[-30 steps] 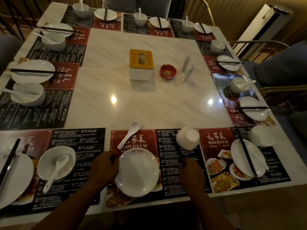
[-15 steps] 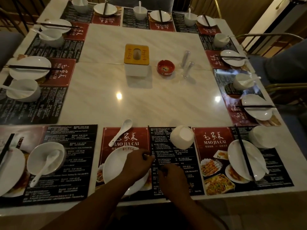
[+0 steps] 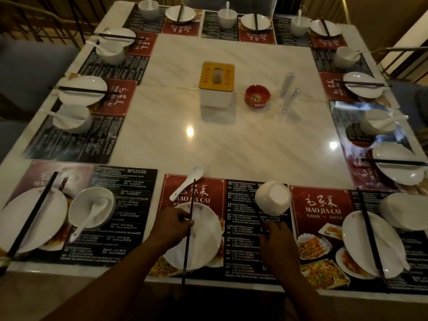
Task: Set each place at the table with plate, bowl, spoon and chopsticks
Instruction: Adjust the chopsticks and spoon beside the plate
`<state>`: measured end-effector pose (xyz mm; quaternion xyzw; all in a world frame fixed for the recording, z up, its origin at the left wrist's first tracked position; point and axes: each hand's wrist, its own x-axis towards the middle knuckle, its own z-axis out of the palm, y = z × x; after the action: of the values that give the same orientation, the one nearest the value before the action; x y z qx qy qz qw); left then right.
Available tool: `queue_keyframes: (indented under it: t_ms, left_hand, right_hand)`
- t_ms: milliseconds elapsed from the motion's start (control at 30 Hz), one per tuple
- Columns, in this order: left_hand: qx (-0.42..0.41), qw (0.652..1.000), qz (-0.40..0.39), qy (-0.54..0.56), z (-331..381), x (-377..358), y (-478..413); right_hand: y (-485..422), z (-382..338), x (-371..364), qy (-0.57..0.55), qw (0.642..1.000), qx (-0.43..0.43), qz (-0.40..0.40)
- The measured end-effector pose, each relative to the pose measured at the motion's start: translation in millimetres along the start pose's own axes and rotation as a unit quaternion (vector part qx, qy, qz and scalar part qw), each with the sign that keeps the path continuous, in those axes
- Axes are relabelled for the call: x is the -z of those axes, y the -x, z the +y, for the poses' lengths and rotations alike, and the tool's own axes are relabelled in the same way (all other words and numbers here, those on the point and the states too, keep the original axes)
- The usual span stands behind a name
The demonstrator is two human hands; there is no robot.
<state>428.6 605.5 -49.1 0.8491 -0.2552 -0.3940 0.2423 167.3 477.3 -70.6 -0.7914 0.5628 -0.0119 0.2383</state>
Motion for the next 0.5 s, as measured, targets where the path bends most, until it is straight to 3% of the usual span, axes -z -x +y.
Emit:
queue_keyframes:
  t_ms: [267,400,500]
  left_hand:
    - [0.013,0.999,-0.032,0.011,-11.3,0.6,-1.8]
    - [0.007,0.999,-0.05,0.016,-13.3,1.9,-6.4]
    - [0.0,0.998,-0.064,0.016,-14.3,3.7,-8.9]
  right_hand:
    - [-1.1,1.8,-12.2,0.039,0.998,-0.029,-0.037]
    - [0.3,-25.3,-5.8,-0.078,0.992,-0.087,-0.052]
    - [15.2,-63.3,-9.4,-0.165,0.976,-0.087,-0.107]
